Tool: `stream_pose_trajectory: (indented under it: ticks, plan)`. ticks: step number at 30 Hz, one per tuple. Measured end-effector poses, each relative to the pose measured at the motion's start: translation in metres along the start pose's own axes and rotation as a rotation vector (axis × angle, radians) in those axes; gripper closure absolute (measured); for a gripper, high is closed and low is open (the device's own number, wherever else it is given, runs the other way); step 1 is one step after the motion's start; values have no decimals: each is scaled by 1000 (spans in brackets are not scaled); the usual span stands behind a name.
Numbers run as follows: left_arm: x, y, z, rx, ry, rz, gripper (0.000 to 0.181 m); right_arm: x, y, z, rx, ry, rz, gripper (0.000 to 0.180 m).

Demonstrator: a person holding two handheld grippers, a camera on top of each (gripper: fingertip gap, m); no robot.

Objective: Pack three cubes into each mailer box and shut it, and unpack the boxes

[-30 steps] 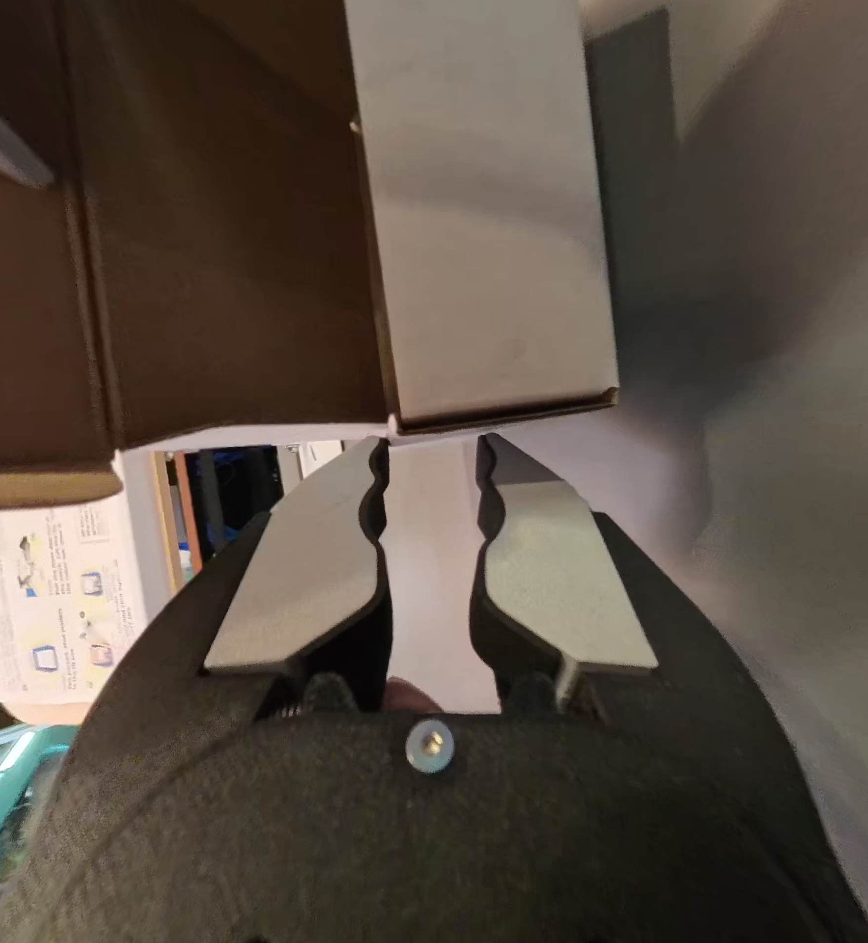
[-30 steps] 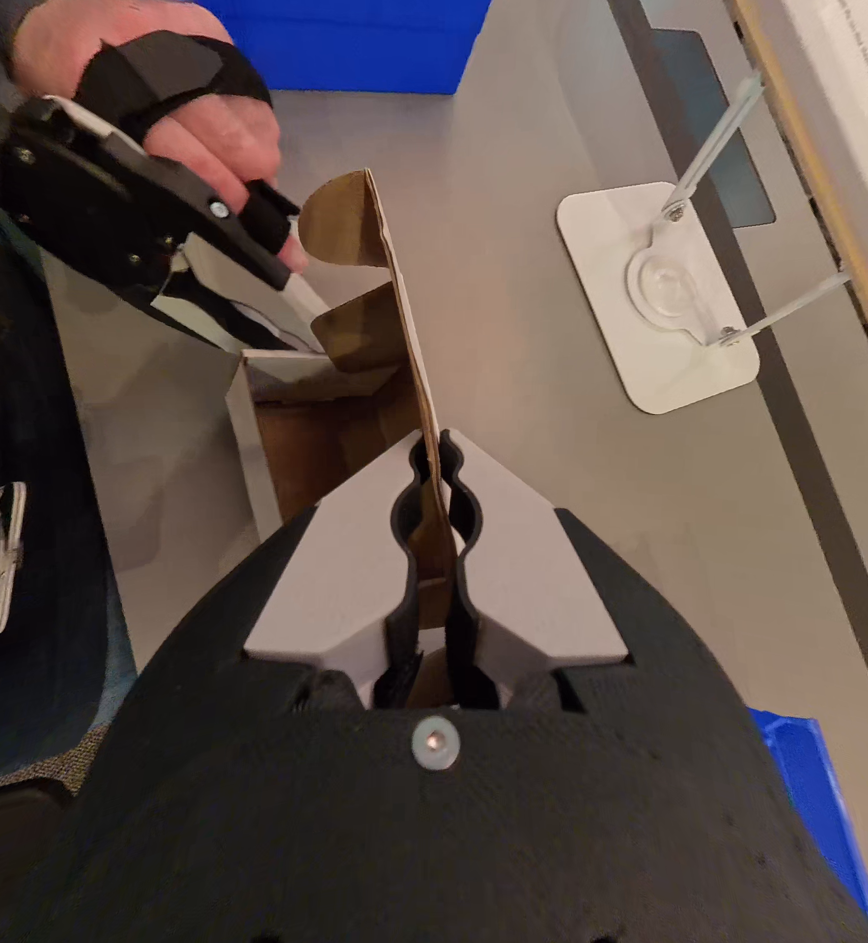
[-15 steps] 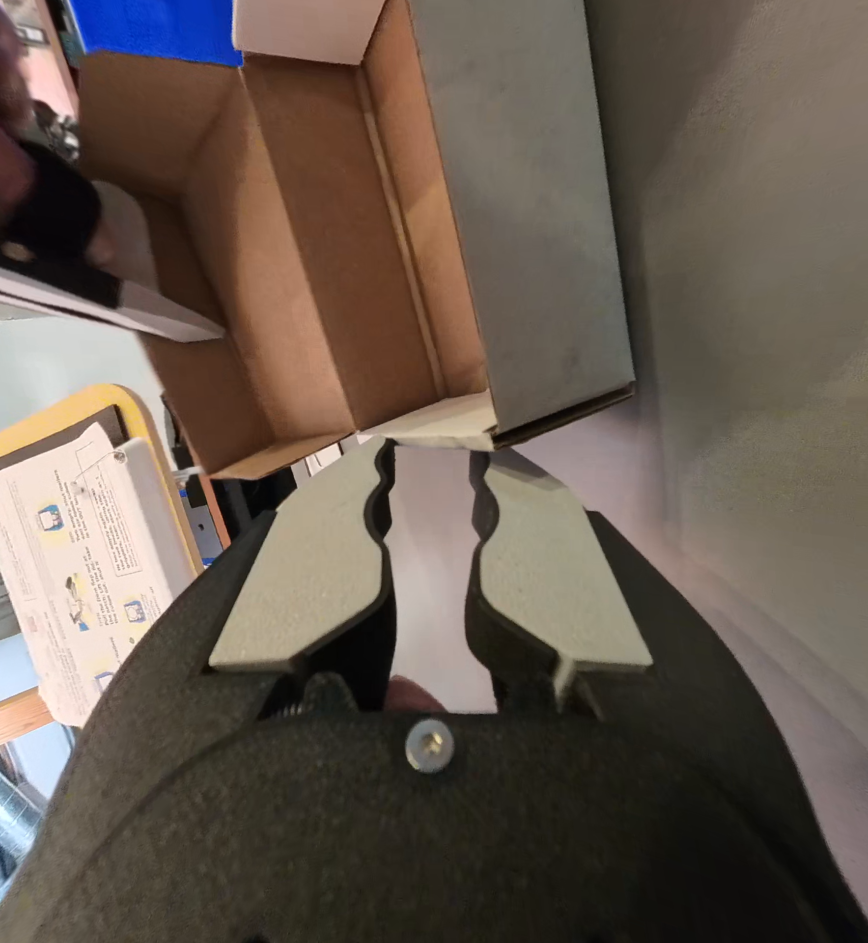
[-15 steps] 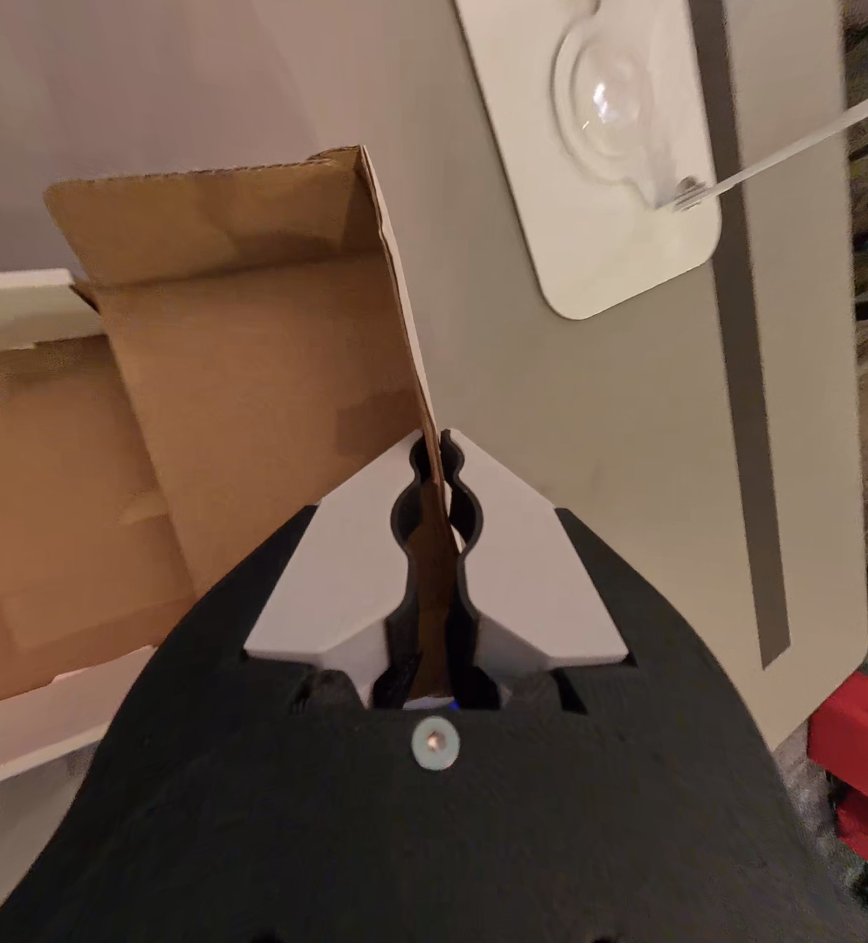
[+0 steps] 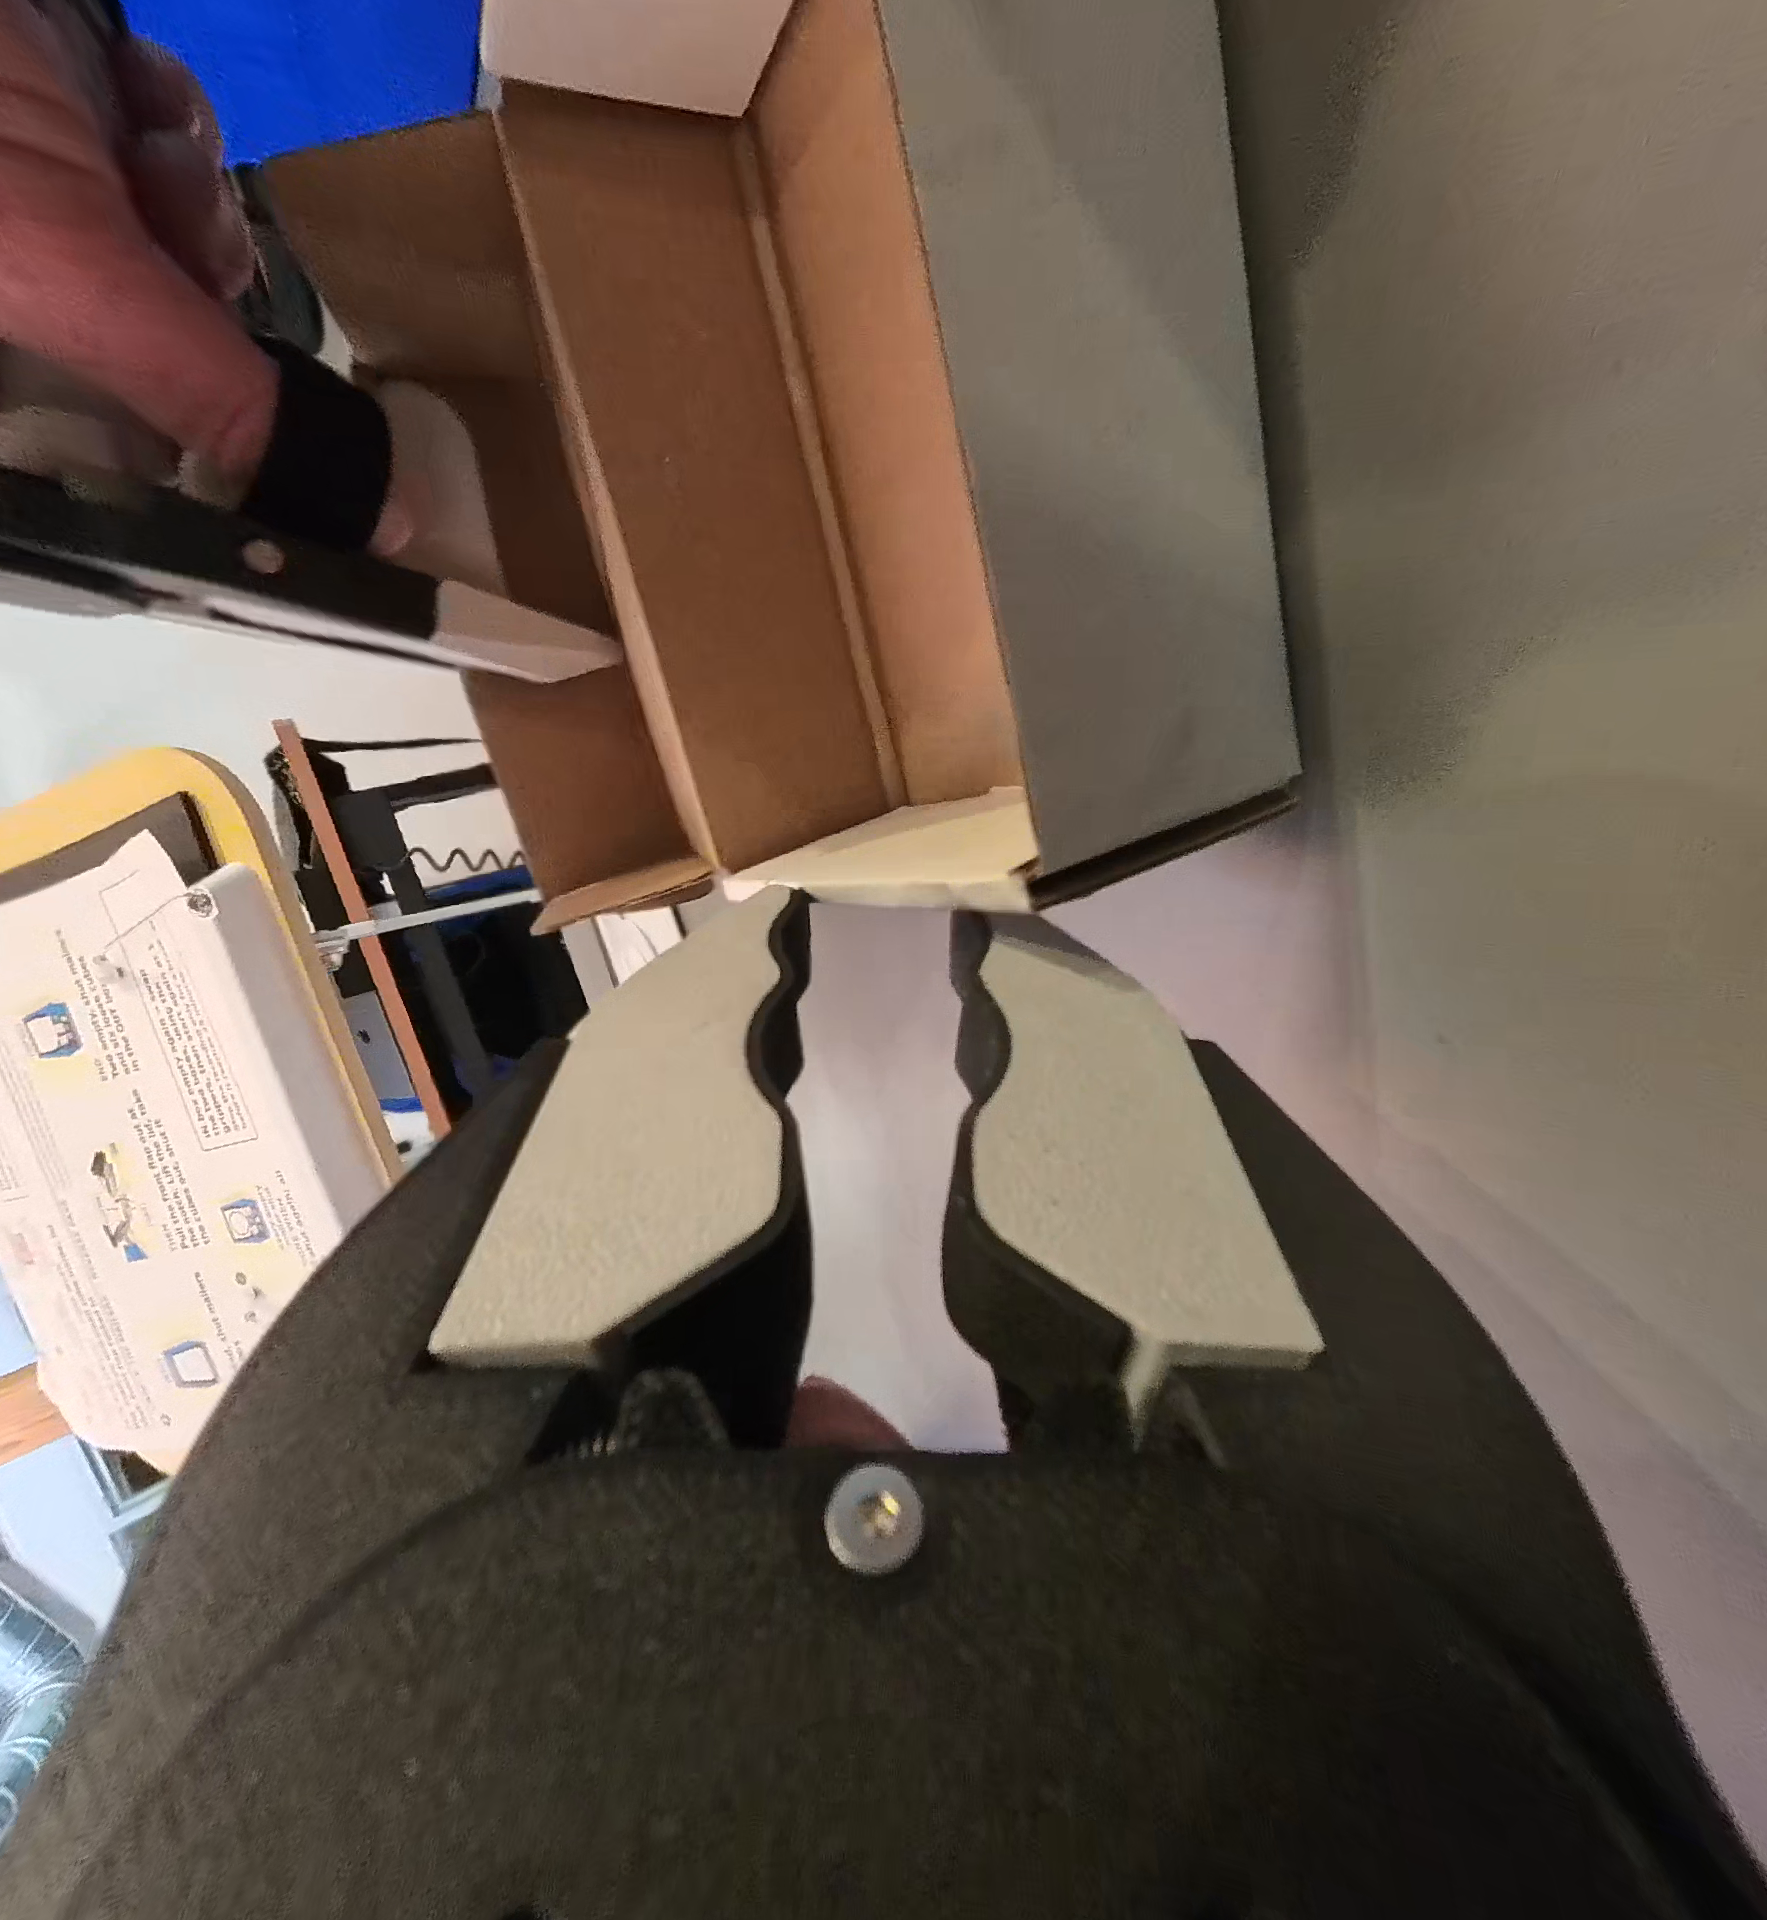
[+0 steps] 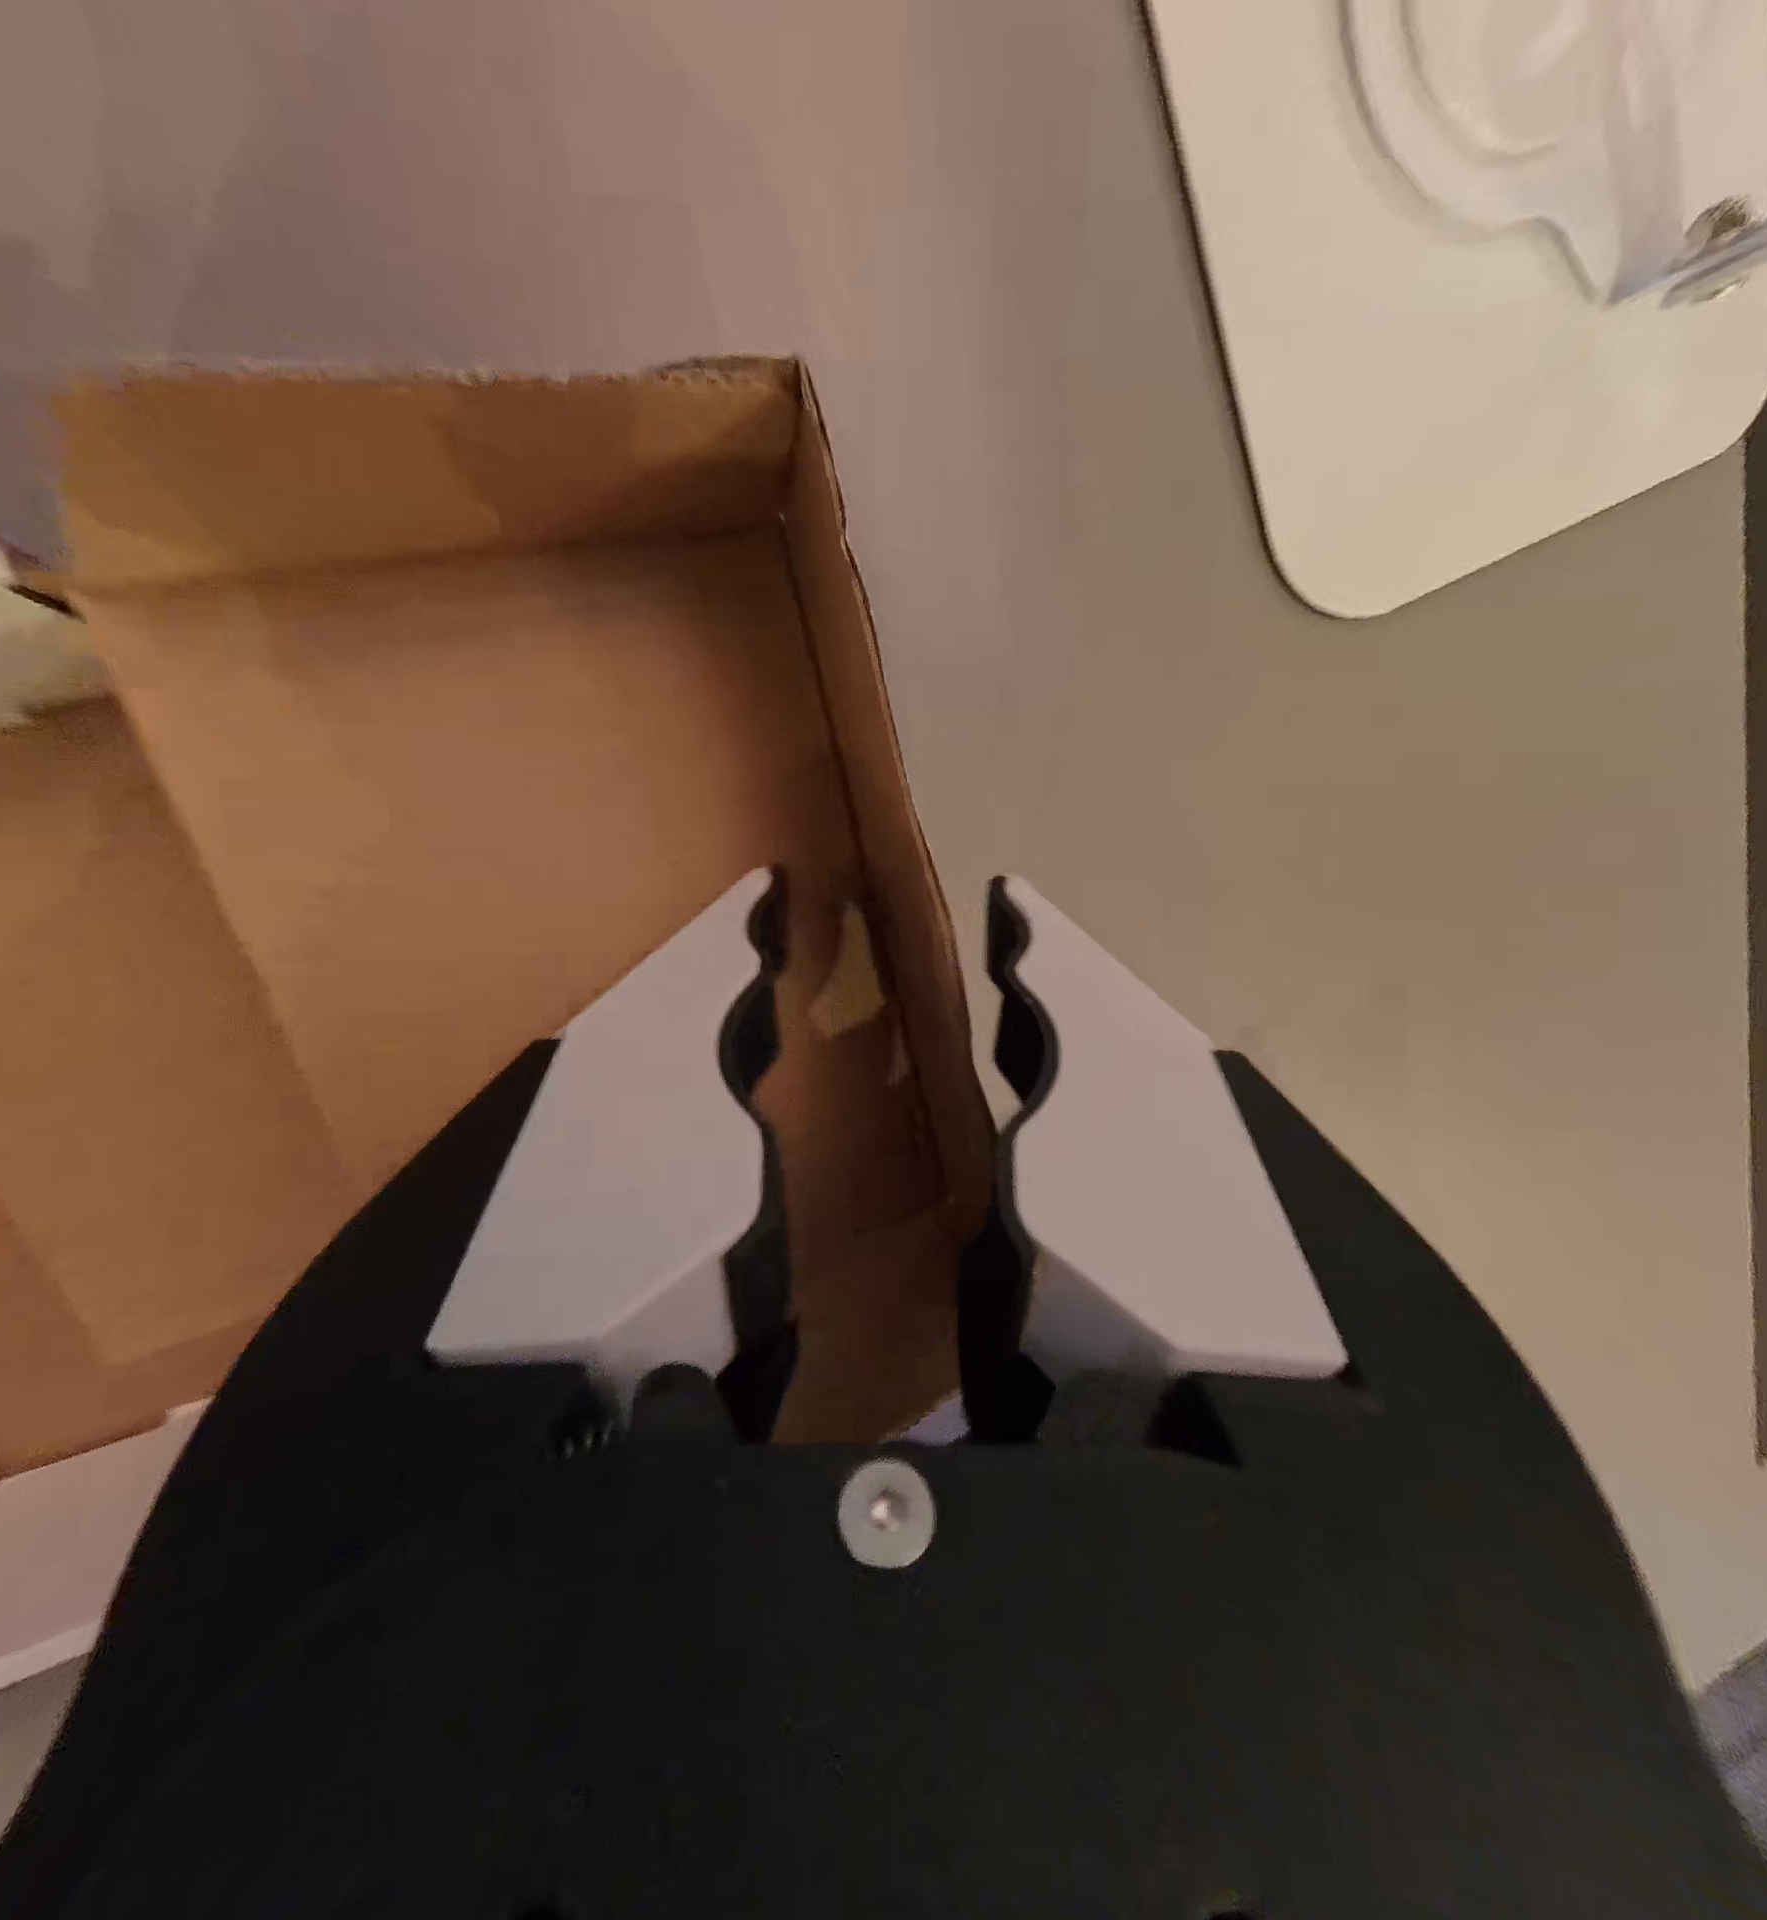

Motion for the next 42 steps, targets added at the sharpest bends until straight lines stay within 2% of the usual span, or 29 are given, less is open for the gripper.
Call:
stream_pose_trajectory:
  ticks: [3, 7, 10, 13, 17, 20, 24, 27, 30, 35, 39, 42]
  plan:
    - [-1, 2, -2, -4, -9, -6, 160, -24, 11, -4, 48, 11, 34, 111]
    - [-1, 5, -4, -5, -19, -16, 163, -78, 23, -17, 21, -65, 99, 95]
    - [-1, 4, -4, 0, -20, -17, 163, -120, 10, -37, 104, -58, 151, 98]
    - [-2, 4, -5, -6, -28, -19, 163, -135, -30, -55, 224, -30, 114, 98]
    - [-2, 5, -5, 11, -27, -22, 163, -100, -70, -72, 417, 83, 53, 104]
    - [-2, 3, -5, 13, -25, -26, 163, -60, -77, -76, 482, 145, 37, 108]
    - [-3, 0, -5, 9, -25, -38, 163, -29, -60, -70, 546, 221, 139, 138]
    - [-4, -6, -5, 7, -25, -53, 163, -14, -55, -66, 549, 244, 172, 153]
    - [-4, -12, -5, -6, -32, -67, 163, -13, -47, -66, 554, 296, 246, 161]
    - [-14, -23, -6, -105, -80, -63, 165, -11, -41, -68, 538, 295, 292, 164]
    - [-46, -35, -26, -278, -98, -43, 169, -8, -38, -67, 557, 313, 325, 167]
    - [-80, -72, -47, -409, -72, -80, 157, -7, -36, -66, 560, 321, 335, 167]
Point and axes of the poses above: each gripper's, where its closed fingertips meet, x out along the fingers, y out of its top, z = x × y across the jaws, the point moved 2 cm from there along -x, back along the fingers, and after that the axes turned 6 degrees about y, right-handed, at the moved point
